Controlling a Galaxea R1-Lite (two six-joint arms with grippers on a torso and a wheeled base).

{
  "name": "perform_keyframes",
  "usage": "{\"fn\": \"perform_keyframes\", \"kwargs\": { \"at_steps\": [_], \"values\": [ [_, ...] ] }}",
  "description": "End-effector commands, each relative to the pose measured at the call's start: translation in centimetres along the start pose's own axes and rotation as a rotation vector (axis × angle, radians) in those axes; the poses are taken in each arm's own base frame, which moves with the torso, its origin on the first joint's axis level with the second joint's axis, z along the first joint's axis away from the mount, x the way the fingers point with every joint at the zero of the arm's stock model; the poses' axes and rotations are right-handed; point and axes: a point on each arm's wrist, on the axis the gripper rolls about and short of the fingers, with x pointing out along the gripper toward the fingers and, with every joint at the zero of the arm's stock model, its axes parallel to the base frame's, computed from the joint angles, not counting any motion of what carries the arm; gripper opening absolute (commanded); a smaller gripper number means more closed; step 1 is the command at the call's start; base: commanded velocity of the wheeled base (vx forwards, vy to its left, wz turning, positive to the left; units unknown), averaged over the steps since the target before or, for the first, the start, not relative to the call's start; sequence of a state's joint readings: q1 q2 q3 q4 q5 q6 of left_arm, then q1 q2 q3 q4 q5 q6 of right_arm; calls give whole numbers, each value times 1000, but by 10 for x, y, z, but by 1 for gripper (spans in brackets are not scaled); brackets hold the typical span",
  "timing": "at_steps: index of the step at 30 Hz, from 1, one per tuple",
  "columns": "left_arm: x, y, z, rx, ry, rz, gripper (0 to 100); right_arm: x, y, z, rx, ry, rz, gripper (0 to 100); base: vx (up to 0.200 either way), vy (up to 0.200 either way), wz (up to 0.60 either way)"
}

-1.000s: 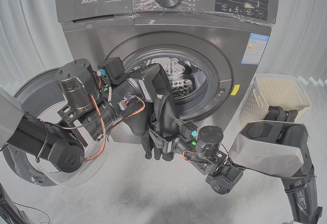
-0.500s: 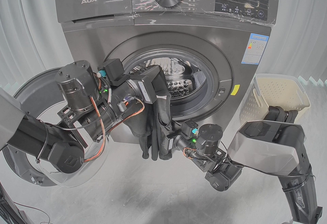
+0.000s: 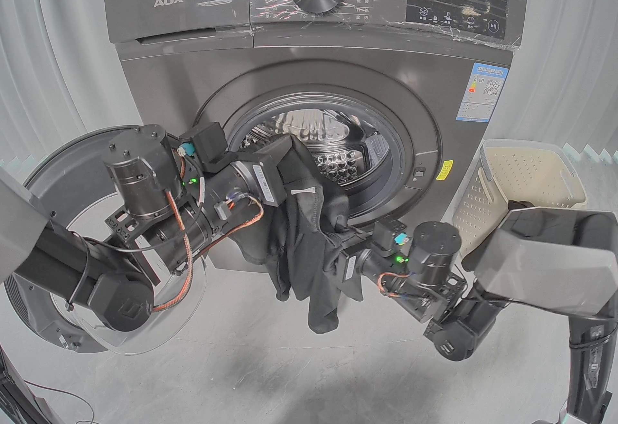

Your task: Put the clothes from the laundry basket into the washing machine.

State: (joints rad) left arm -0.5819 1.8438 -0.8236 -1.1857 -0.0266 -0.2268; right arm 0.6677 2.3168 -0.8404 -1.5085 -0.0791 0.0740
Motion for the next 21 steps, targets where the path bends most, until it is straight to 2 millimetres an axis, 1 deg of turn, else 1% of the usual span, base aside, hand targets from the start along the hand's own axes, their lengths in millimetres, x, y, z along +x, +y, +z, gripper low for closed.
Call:
{"fn": "perform_keyframes", "kwargs": {
  "at_steps": [1, 3, 4, 5, 7, 11, 16, 19, 20, 21],
  "values": [
    [-19, 3, -4, 41, 44, 1, 0, -37, -27, 54, -17, -69, 5, 0, 0, 0, 0],
    [-35, 1, -4, 68, 70, -34, 0, -48, -41, 68, -21, -105, 19, 0, 0, 0, 0],
    [-37, 1, -4, 69, 75, -39, 0, -49, -42, 69, -22, -111, 21, 0, 0, 0, 0],
    [-49, 0, -4, 79, 96, -70, 0, -52, -52, 78, -22, -134, 17, 0, 0, 0, 0],
    [-60, -1, -4, 88, 107, -87, 0, -56, -58, 86, -20, -156, 4, 0, 0, 0, 0],
    [-78, -3, 1, 93, 104, -94, 0, -66, -58, 94, 0, -170, 4, 0, 0, 0, 0],
    [-96, -5, 6, 93, 88, -94, 0, -86, -49, 101, 4, -164, 20, 0, 0, 0, 0],
    [-109, -6, 8, 90, 80, -98, 0, -95, -45, 114, 5, -202, 21, 0, 0, 0, 0],
    [-109, -6, 8, 90, 80, -98, 0, -95, -45, 114, 5, -202, 21, 0, 0, 0, 0],
    [-116, -6, 6, 90, 79, -102, 0, -104, -44, 124, 6, -230, 19, 0, 0, 0, 0]
  ]
}}
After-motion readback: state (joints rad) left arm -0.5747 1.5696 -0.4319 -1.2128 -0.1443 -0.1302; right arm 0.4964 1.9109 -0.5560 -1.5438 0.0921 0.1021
